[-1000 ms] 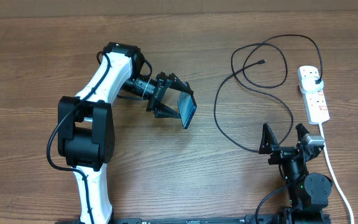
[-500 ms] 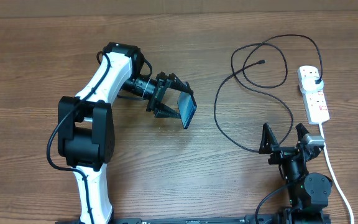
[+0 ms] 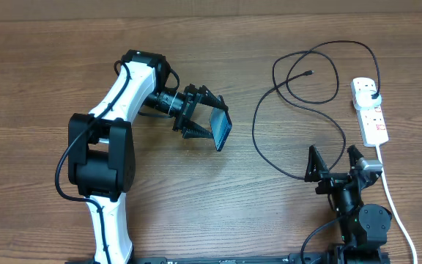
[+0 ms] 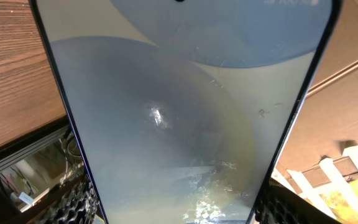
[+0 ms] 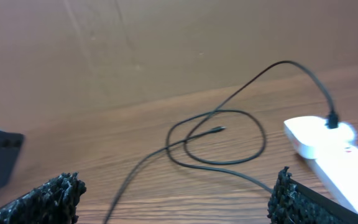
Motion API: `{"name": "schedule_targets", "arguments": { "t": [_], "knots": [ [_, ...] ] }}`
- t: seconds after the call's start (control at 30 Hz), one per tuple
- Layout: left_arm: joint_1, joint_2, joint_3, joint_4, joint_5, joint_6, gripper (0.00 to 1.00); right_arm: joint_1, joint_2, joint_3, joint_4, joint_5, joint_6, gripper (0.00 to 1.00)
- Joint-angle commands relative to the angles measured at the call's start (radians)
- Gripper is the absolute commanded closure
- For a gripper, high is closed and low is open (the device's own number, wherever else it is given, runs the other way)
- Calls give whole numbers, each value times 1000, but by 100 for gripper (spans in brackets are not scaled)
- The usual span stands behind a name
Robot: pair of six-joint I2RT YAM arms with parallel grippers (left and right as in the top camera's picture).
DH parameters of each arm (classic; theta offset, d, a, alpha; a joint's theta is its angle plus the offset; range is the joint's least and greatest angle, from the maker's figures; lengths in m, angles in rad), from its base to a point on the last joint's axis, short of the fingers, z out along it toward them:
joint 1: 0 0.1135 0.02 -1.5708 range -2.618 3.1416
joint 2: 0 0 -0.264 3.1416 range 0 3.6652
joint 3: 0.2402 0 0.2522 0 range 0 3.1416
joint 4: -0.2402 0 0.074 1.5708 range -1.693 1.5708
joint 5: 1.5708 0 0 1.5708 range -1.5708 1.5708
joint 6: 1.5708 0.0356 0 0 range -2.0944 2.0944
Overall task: Plug charger to phone and switch on socket
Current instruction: 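Lift the phone with the left gripper and tilt it upright, then move the right gripper toward the phone held by the left gripper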
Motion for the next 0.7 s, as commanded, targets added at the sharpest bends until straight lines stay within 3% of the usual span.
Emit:
{"name": "schedule_targets", "arguments": {
  "t": [0.0,0.1,0.2,0.4,0.5,0.67],
  "knots": [
    [3,6,28,2,60,-14,41,5,2,-10,14,-101,248,0],
    [3,6,28,4,64,-13,41,5,2,-10,23,-247,602,0],
    [3,6,28,11,77,-13,41,5,2,-10,27,-415,795,0],
    [3,6,28,30,79,-13,41,5,2,-10,26,-416,805,0],
    [3,6,28,30,79,-13,41,5,2,-8,34,-447,703,1],
    [3,6,28,38,79,-13,41,5,19,63,-126,-454,693,1]
  ]
}}
